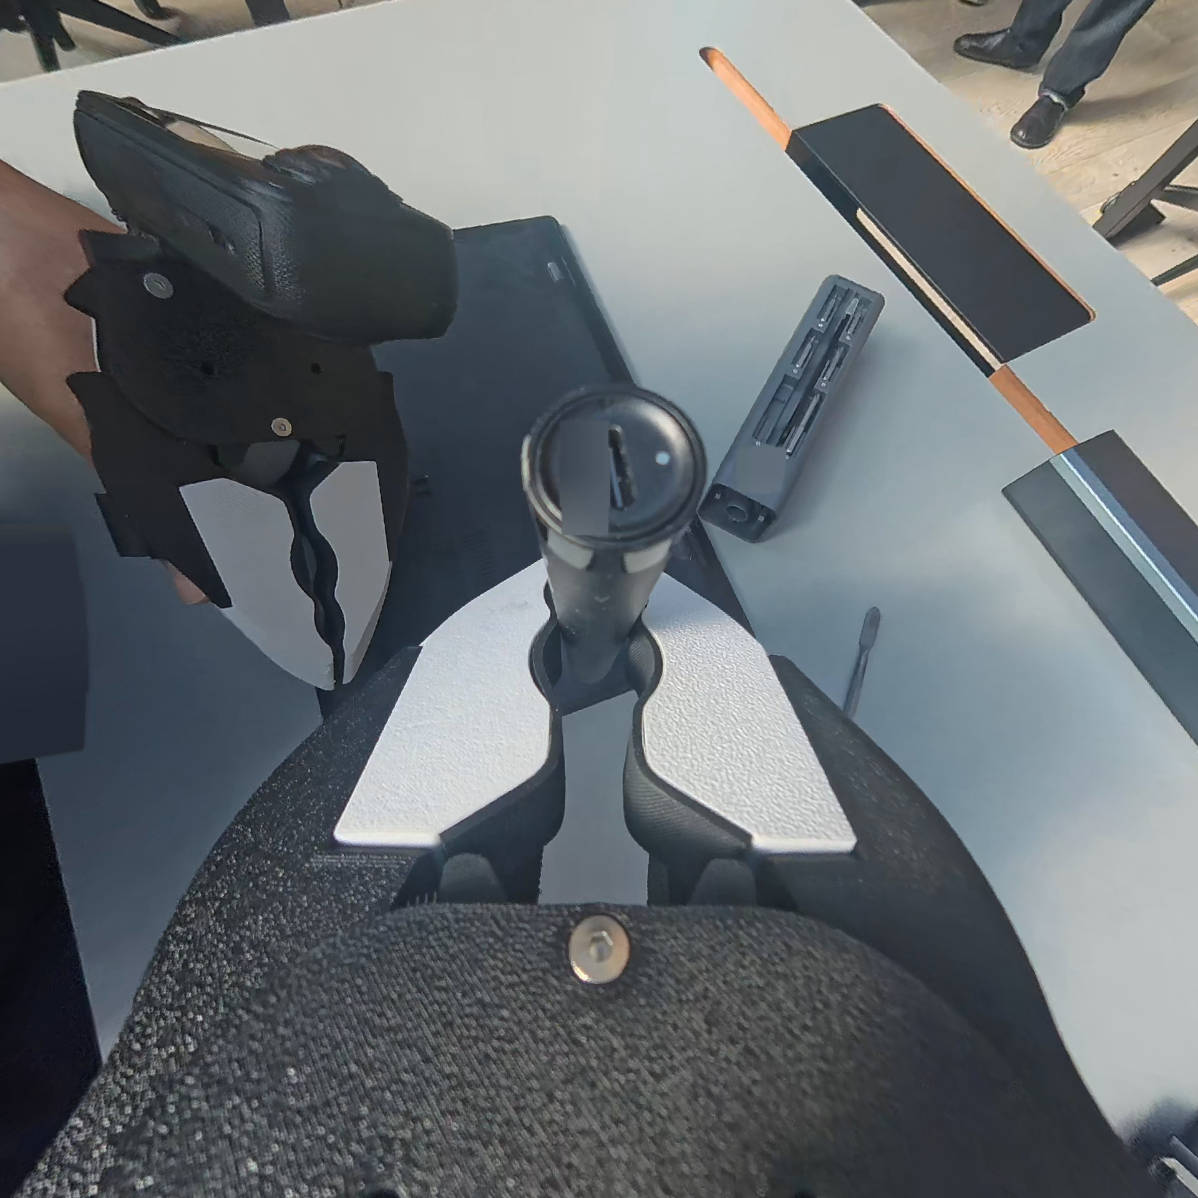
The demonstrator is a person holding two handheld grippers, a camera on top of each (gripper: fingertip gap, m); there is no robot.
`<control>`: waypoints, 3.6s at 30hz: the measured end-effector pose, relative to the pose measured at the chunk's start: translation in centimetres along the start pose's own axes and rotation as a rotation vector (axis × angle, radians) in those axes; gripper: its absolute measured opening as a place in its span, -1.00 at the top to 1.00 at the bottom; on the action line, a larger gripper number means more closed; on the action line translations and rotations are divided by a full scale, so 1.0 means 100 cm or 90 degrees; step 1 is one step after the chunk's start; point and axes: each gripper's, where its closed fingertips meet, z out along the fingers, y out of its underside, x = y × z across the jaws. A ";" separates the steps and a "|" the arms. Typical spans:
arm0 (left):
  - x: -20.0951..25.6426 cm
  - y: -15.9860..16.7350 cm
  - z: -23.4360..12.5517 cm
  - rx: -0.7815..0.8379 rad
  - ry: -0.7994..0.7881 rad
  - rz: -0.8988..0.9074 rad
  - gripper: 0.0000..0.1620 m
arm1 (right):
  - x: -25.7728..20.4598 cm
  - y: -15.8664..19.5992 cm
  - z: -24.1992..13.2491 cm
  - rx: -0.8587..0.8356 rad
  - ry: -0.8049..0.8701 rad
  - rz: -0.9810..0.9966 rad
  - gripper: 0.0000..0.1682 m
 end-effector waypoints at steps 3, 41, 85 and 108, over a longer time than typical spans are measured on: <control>0.001 0.001 -0.002 0.001 -0.004 0.002 1.00 | -0.022 0.001 -0.006 0.004 -0.038 0.013 0.81; 0.038 0.055 0.021 -0.031 -0.036 0.007 1.00 | -0.104 0.031 -0.021 -0.004 -0.054 -0.021 0.81; 0.042 0.051 0.032 -0.037 -0.028 -0.020 1.00 | -0.102 0.032 -0.023 0.005 -0.051 -0.007 0.81; 0.045 0.058 0.025 -0.035 -0.027 -0.023 1.00 | -0.097 0.020 -0.026 0.021 -0.053 0.019 0.81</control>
